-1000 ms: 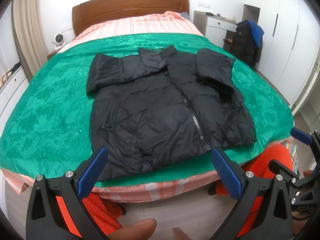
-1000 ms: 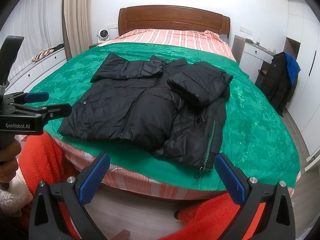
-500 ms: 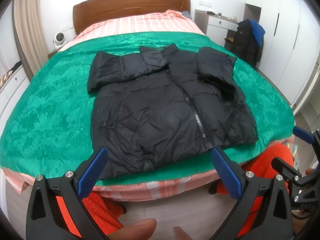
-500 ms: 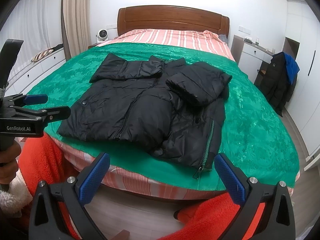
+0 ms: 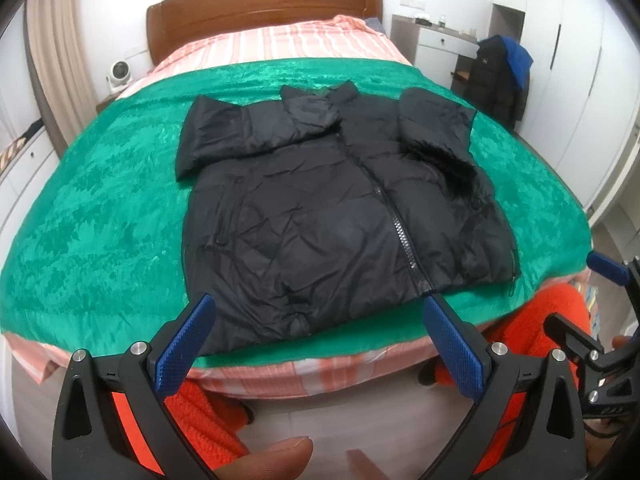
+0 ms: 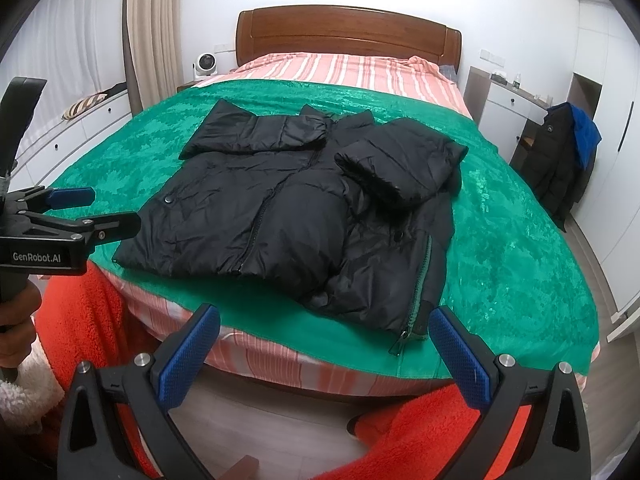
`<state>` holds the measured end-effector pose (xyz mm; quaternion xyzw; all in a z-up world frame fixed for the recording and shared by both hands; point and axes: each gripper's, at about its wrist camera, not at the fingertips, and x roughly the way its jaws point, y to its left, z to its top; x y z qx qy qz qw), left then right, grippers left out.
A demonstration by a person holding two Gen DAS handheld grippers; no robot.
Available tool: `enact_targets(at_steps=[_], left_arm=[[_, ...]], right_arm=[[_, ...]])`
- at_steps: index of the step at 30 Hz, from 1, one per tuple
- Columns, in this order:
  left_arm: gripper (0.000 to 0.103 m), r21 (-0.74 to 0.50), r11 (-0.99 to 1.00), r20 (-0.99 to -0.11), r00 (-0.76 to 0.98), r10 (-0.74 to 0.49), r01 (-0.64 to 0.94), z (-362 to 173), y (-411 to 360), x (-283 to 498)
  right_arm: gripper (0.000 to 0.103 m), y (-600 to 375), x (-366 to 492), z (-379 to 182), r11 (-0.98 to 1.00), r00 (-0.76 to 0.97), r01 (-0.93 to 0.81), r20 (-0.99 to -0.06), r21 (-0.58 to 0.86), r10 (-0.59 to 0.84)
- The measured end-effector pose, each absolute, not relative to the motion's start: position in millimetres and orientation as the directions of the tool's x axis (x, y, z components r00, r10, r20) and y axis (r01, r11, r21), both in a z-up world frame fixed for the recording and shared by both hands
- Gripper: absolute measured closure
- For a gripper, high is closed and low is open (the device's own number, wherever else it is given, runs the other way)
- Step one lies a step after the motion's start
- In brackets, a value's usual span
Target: Fold large clothes
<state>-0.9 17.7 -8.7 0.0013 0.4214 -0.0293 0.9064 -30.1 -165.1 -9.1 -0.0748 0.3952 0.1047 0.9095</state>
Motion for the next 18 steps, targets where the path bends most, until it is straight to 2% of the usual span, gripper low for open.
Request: enact_targets(at_steps=[18], left_arm=[[0.000,-0.015,0.999,-0.781,0.624,-0.044,0.052,-17.1,16.3,3.9]], right_arm=[[0.000,-164.5,-27.2,-15.1,0.967,0.656,-0.249,-0.744,-0.056,0.126]])
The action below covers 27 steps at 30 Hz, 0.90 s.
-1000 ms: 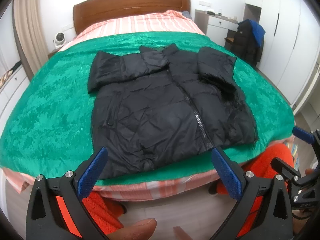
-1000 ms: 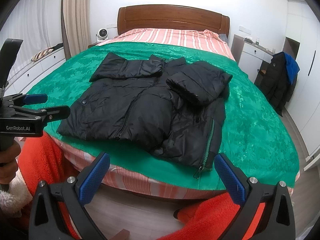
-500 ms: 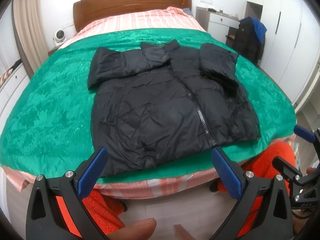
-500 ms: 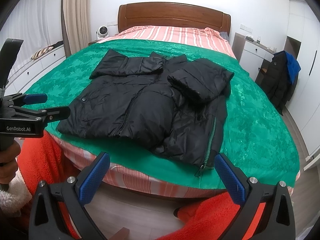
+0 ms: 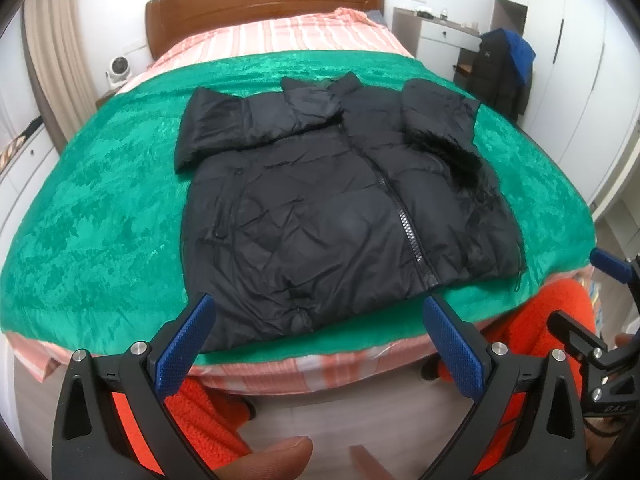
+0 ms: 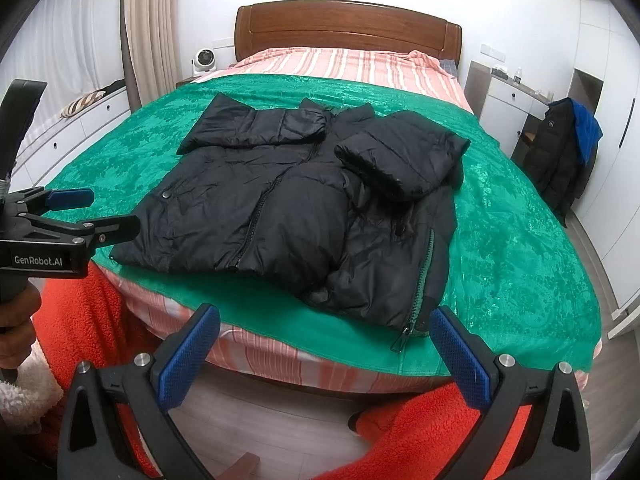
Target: Fold large clothes
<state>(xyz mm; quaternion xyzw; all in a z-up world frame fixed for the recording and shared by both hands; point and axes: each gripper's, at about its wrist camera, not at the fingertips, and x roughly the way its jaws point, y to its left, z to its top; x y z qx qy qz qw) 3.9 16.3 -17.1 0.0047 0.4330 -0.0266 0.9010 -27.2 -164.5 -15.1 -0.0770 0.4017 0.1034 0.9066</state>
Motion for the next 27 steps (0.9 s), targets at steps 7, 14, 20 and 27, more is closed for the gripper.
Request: enact_targets(at_steps=[7,14,20,27], left_arm=[[0.000,-0.017,0.999,-0.788,0.615,-0.043,0.048,-21,18,6],[0.000,0.020,1.000,-0.792,0.611,0.004,0.020,-30,28,12],[0.000,-0.079,0.981,-0.885,0.465,0.012,-0.177,-90,115,50],[0.001,-0.190,0.966,-0.932,0.342,-0.122,-0.173,-155,149,82]], right_arm=[[0.000,-163,-24,-20,0.966,0.646,-0.252,-0.754,-0.058,0.123],[0.000,-177,-18,-22,0.970,0.655,-0.240,-0.744,-0.043,0.130],[0.000,-276,21,-51,0.972,0.649,-0.024,-0.736,0.235,0.194],[0.036,-292,84,-142,0.874,0.403,0.002,-0.801,0.485,0.444]])
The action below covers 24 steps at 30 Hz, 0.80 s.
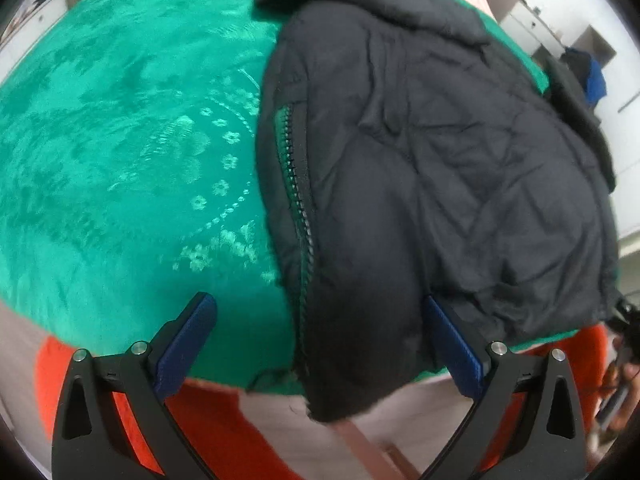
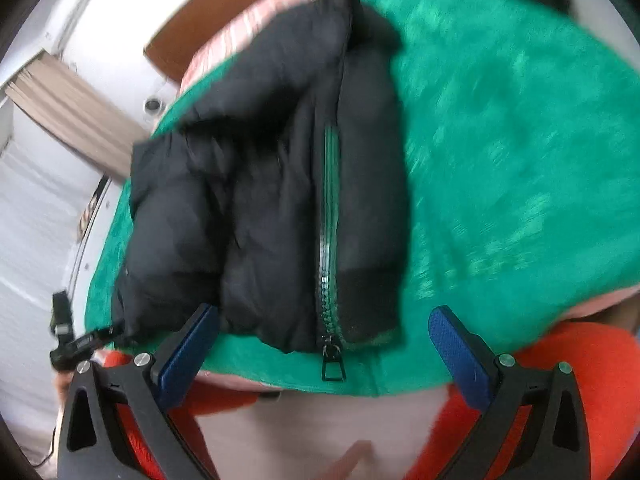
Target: Fold large clothes
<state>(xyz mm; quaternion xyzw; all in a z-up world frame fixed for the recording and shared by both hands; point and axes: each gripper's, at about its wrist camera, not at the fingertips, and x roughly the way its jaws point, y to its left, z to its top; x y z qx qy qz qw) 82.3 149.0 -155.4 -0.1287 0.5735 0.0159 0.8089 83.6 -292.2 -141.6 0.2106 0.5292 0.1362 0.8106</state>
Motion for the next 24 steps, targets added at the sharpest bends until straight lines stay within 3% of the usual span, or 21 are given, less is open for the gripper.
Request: enact_targets(at_steps=[1,2,3,4,6,9,11,14,16,18,20,22,23,24], left_arm=[[0.013,-0.168,0.974,-0.930,0.352,-0.105,-0.152,-153,144,83],[0.049,-0.160,0.980,-0.923,0.370,-0.107,-0.116,-148,138,81],[0.066,-0.164,0.984,-0.917,0.379,-0.125,-0.073,-142,131,79],[0.080,-0.132,0.989,-0.917,0.387,-0.095,-0.069,-137,126,76],[0.087,-0.078,0.995,-0.909,0.415,-0.048,-0.057,-124,121,67],[0.087,-0.111,0.993,-0.899,0.429,-0.084,-0.038,-110,124,53],[0.087,-0.114,0.993,-0.906,0.413,-0.094,-0.023,-112,118,45],[0.084,0.005,1.000,-0.923,0.384,0.007,-0.006,-138,99,48],[0.080,0.080,0.997,-0.922,0.381,0.073,0.004,-150,88,50],[0.072,0.110,0.994,-0.914,0.394,0.098,0.008,-142,85,46],[0.047,0.122,0.992,-0.900,0.420,0.115,-0.010,-128,89,39],[0.027,0.116,0.992,-0.873,0.470,0.126,-0.051,-111,100,28],[0.023,0.107,0.992,-0.863,0.490,0.127,-0.069,-104,104,24],[0.023,0.096,0.992,-0.853,0.506,0.127,-0.086,-97,108,22]], right_arm=[[0.061,-287,88,-144,0.885,0.388,-0.007,-0.814,0.466,0.432],[0.066,-284,91,-142,0.900,0.383,-0.003,-0.830,0.437,0.405],[0.079,-284,91,-136,0.905,0.387,-0.005,-0.834,0.426,0.394],[0.081,-287,87,-121,0.912,0.406,-0.023,-0.830,0.410,0.384],[0.083,-295,78,-95,0.934,0.448,-0.050,-0.828,0.353,0.337],[0.083,-315,64,-62,0.947,0.478,-0.057,-0.824,0.316,0.304],[0.083,-322,66,-78,0.957,0.441,-0.040,-0.855,0.286,0.274],[0.083,-312,76,-131,0.979,0.343,-0.036,-0.917,0.203,0.202],[0.078,-304,81,-153,0.985,0.328,-0.043,-0.929,0.165,0.170],[0.074,-296,81,-147,0.992,0.334,-0.051,-0.933,0.119,0.129],[0.069,-290,78,-126,0.995,0.343,-0.088,-0.937,0.045,0.073],[0.047,-278,73,-87,0.988,0.421,-0.141,-0.907,-0.067,-0.001],[0.039,-267,71,-65,0.976,0.487,-0.185,-0.873,-0.118,-0.013],[0.022,-255,71,-45,0.961,0.540,-0.231,-0.841,-0.152,-0.003]])
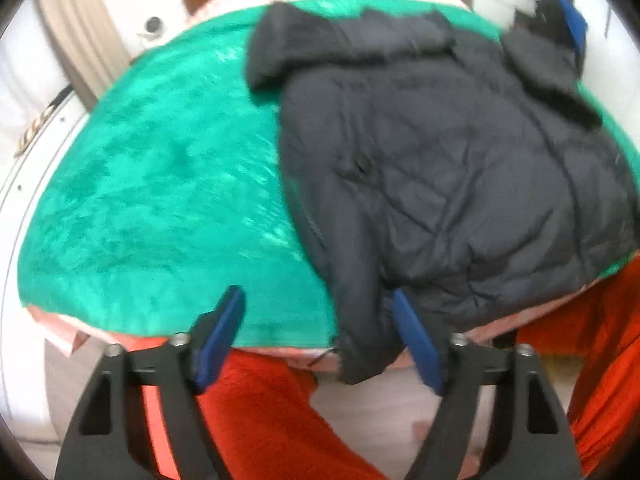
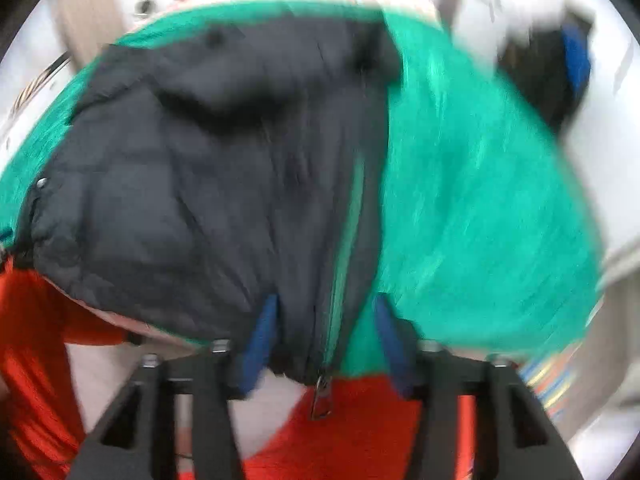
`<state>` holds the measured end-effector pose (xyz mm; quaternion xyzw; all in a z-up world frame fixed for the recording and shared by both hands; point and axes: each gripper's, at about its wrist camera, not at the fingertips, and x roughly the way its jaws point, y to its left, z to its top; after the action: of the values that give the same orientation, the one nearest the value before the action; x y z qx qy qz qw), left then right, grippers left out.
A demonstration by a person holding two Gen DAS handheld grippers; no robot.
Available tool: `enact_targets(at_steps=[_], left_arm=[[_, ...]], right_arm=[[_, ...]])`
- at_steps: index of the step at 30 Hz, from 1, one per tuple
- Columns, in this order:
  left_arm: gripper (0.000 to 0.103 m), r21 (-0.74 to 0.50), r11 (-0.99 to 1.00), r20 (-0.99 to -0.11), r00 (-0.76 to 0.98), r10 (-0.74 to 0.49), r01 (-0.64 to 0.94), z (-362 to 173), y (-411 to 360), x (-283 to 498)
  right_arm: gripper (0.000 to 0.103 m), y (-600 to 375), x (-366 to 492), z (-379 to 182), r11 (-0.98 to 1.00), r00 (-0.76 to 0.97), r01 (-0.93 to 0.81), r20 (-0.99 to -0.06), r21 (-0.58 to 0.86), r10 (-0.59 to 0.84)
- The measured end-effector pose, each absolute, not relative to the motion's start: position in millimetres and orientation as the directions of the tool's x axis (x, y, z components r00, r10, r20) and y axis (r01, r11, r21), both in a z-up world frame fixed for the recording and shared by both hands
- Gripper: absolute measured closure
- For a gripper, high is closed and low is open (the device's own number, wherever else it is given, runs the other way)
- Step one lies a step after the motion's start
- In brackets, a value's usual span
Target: Fold large clothes
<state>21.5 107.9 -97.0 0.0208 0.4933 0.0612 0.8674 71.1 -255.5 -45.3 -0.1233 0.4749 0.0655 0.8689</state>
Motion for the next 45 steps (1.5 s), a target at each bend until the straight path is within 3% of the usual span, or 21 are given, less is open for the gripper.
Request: enact_targets(at_steps=[1,3,5,9,11,12,13,17,21,25,30,32,36,40,43,45], left_arm=[[0.023,0.092,0.991,-0.848,0.514,0.129,-0.097,-93,111,22],[0.023,0.091,0.989,-0.834,0.535,0.139,-0.115,-88,109,27],[0.023,0.094,0.988,-0.818,0.556,0.146,-0.122,-86,108,27],[0.022,0.096,0.990,-0.808,0.572,0.139,-0.106,-75,103,16],[0.020,0.126,0.987,-0.805,0.571,0.162,-0.103,-72,97,14],[0.020,0.151,0.983,-0.802,0.568,0.185,-0.106,-71,99,11],[0.020,0.174,0.978,-0.799,0.565,0.207,-0.113,-68,100,9],[0.020,0.214,0.964,-0.798,0.541,0.267,-0.161,-65,120,1],[0.020,0.191,0.962,-0.804,0.531,0.267,-0.194,-60,131,4],[0.020,0.176,0.971,-0.792,0.563,0.238,-0.162,-47,118,18],[0.020,0.205,0.976,-0.774,0.599,0.204,-0.067,-28,87,45],[0.018,0.231,0.973,-0.769,0.611,0.189,-0.011,-21,72,60],[0.012,0.390,0.917,-0.703,0.669,0.241,0.081,-8,41,103],[0.004,0.381,0.916,-0.679,0.710,0.187,0.124,10,21,164],[0.004,0.325,0.931,-0.702,0.702,0.119,0.167,5,0,224],[0.004,0.330,0.927,-0.700,0.705,0.113,0.179,-7,-19,259]], right_arm=[[0.011,-237,75,-24,0.936,0.598,-0.298,-0.801,-0.187,0.031],[0.006,-207,86,-7,0.879,0.654,-0.413,-0.750,-0.239,0.103],[0.006,-174,110,-18,0.804,0.676,-0.498,-0.727,-0.325,0.125],[0.008,-137,188,-86,0.698,0.672,-0.536,-0.741,-0.476,0.011],[0.035,-138,223,-111,0.716,0.592,-0.566,-0.806,-0.409,0.008],[0.057,-147,232,-110,0.748,0.571,-0.559,-0.820,-0.358,0.034],[0.070,-161,238,-94,0.801,0.590,-0.505,-0.806,-0.321,0.049],[0.073,-267,232,-1,0.959,0.724,-0.264,-0.677,-0.099,0.130],[0.073,-417,209,60,0.996,0.817,0.061,-0.576,0.063,-0.014],[0.074,-544,195,39,0.931,0.731,0.344,-0.657,0.121,-0.184],[0.074,-600,189,-65,0.871,0.535,0.474,-0.828,0.131,-0.167],[0.072,-599,185,-96,0.845,0.484,0.508,-0.867,0.167,-0.120],[0.029,-595,149,-96,0.804,0.485,0.579,-0.849,0.132,-0.210],[0.023,-558,113,-64,0.824,0.558,0.567,-0.747,0.025,-0.361],[0.012,-518,77,-51,0.867,0.669,0.485,-0.685,0.110,-0.287],[0.011,-485,55,-53,0.897,0.720,0.407,-0.664,0.170,-0.201]])
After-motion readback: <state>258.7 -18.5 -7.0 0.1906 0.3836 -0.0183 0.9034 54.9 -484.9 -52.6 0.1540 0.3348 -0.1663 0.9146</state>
